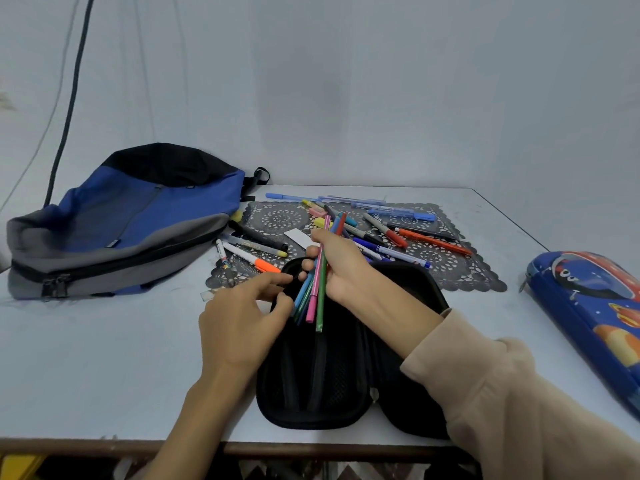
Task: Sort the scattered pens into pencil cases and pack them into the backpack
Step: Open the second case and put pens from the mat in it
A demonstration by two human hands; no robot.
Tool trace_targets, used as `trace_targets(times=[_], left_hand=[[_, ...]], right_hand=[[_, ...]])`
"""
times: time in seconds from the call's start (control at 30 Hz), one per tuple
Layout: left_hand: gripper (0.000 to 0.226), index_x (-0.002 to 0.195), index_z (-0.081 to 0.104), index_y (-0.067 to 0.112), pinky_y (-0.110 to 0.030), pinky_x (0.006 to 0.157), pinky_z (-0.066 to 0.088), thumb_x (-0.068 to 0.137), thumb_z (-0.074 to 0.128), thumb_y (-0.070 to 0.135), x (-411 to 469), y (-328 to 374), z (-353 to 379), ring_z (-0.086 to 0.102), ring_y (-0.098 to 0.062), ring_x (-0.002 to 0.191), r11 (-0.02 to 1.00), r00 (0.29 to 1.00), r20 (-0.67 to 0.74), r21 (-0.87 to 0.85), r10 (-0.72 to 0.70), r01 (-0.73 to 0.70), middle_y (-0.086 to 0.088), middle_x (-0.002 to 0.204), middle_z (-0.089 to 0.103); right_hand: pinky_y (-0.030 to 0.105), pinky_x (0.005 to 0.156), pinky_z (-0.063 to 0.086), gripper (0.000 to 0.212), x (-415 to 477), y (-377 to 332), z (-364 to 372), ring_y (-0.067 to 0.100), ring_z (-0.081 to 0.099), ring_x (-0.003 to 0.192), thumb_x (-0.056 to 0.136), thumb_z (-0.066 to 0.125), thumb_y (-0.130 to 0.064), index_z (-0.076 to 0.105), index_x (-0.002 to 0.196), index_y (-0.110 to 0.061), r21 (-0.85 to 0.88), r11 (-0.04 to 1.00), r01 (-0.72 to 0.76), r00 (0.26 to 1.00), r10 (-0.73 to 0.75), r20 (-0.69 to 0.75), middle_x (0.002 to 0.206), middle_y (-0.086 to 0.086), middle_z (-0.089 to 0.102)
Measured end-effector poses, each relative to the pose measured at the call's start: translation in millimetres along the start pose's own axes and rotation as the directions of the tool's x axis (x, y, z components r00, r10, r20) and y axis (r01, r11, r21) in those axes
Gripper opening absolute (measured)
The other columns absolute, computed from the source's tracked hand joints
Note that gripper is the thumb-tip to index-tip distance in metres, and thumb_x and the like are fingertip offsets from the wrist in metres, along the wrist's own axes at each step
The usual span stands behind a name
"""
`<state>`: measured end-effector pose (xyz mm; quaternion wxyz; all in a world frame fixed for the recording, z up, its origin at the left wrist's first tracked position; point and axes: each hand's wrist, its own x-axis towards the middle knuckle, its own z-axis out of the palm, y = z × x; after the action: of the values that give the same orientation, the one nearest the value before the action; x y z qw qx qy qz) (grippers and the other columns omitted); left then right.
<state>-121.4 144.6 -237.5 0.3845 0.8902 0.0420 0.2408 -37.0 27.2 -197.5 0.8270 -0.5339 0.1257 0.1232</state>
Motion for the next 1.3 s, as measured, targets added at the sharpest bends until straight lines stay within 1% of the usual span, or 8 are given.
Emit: trace_targets(times=[0.4,0.53,0.7,0.9,1.0,1.1,1.17,1.3], left_hand=[[0.034,0.109,0.062,0.047,-0.029,0.070,0.042,0.080,0.064,0.029,-2,3,-2,0.063,-0.007,0.084,1.000,0.999,0.030,-0.021,-0.014,0.014,0.028,0.079,0.067],[0.035,0.110,0.058,0.049,-0.018,0.066,0.039,0.081,0.063,0.028,-2,3,-4,0.059,-0.003,0.078,0.999,0.999,0.048,-0.026,-0.020,0.021,0.030,0.077,0.066],[0.037,0.112,0.057,0.049,-0.020,0.063,0.039,0.082,0.063,0.028,-1,4,-4,0.058,-0.002,0.075,0.999,0.998,0.053,-0.014,-0.033,0.034,0.029,0.077,0.067],[0.034,0.110,0.060,0.047,-0.030,0.069,0.042,0.082,0.062,0.027,-2,4,-4,0.059,-0.006,0.078,0.999,0.998,0.046,-0.011,-0.047,0.048,0.026,0.079,0.067],[0.029,0.103,0.061,0.046,-0.033,0.074,0.046,0.081,0.062,0.027,-2,5,-3,0.063,-0.008,0.084,0.998,0.998,0.040,-0.016,-0.058,0.059,0.026,0.078,0.067],[0.025,0.099,0.065,0.043,-0.034,0.078,0.047,0.081,0.062,0.027,-2,5,-3,0.064,-0.012,0.088,0.997,0.997,0.035,-0.017,-0.069,0.069,0.025,0.078,0.067],[0.024,0.100,0.065,0.043,-0.033,0.077,0.046,0.081,0.062,0.027,-3,5,-3,0.064,-0.012,0.088,0.998,0.997,0.034,-0.015,-0.066,0.066,0.025,0.078,0.067],[0.024,0.100,0.064,0.042,-0.033,0.077,0.047,0.081,0.062,0.027,-2,5,-4,0.063,-0.012,0.087,0.998,0.998,0.029,-0.014,-0.061,0.062,0.024,0.078,0.067]], right_hand=[[0.026,0.047,0.032,0.023,2,19,18,0.014,0.038,0.055,0.099,0.050,-0.020,0.041,0.120,-0.013,-0.168,0.971,0.168,0.966,-0.197,-0.168,0.078,0.004,0.044],[0.028,0.053,0.035,0.025,-5,16,17,0.015,0.043,0.061,0.096,0.051,-0.023,0.040,0.118,-0.016,-0.132,0.983,0.130,0.981,-0.146,-0.124,0.088,0.006,0.047],[0.034,0.066,0.042,0.048,-18,7,10,0.021,0.051,0.080,0.090,0.057,-0.019,0.040,0.133,-0.010,-0.131,0.991,0.037,0.999,-0.041,-0.028,0.097,0.006,0.050],[0.046,0.105,0.041,0.008,-35,0,0,0.024,0.048,0.099,0.087,0.060,-0.015,0.052,0.090,-0.017,-0.062,0.997,-0.048,0.999,0.049,0.006,0.111,0.010,0.048],[0.039,0.092,0.046,0.008,-45,-2,-3,0.023,0.049,0.093,0.088,0.060,-0.016,0.052,0.088,-0.013,-0.075,0.993,-0.087,0.996,0.089,0.022,0.104,0.010,0.046],[0.029,0.061,0.046,0.008,-59,-4,-5,0.017,0.057,0.058,0.090,0.056,-0.014,0.052,0.093,-0.008,-0.088,0.990,-0.114,0.987,0.123,0.108,0.074,0.006,0.049],[0.027,0.053,0.048,0.020,-65,-5,-6,0.015,0.059,0.041,0.091,0.054,-0.014,0.053,0.109,-0.005,-0.073,0.988,-0.133,0.976,0.143,0.162,0.059,0.005,0.054],[0.027,0.054,0.050,0.039,-71,-8,-5,0.018,0.061,0.054,0.091,0.054,-0.017,0.050,0.127,-0.002,-0.084,0.986,-0.146,0.967,0.160,0.200,0.075,0.009,0.055]])
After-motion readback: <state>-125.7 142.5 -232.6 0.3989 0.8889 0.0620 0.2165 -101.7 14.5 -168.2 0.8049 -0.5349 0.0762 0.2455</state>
